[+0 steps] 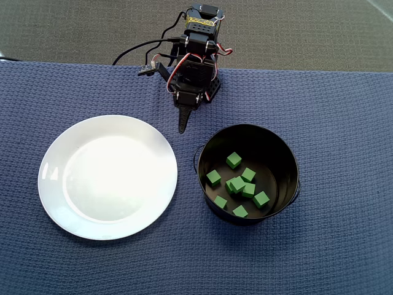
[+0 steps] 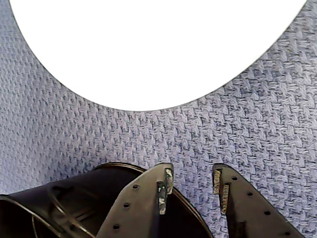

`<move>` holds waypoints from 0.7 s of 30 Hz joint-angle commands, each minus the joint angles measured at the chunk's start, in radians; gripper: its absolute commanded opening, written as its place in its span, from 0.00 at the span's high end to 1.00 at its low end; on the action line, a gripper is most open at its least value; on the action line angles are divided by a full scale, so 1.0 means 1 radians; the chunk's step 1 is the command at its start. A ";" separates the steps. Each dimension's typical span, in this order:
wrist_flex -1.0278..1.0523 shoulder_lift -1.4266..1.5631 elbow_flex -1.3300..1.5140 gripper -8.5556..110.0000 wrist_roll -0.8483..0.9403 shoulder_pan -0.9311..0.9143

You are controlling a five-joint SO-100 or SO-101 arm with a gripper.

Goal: Pick up the green cubes from the white plate and place them in the black recipient

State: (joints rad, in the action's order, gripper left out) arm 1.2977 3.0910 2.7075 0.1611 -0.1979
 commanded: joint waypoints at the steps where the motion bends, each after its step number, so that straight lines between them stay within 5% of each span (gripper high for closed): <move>1: 0.006 0.008 0.005 0.93 0.005 0.015; 21: 0.031 0.014 -0.003 0.93 0.003 0.017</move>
State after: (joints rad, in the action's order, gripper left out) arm 1.3238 3.0956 2.7151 0.1611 -0.1856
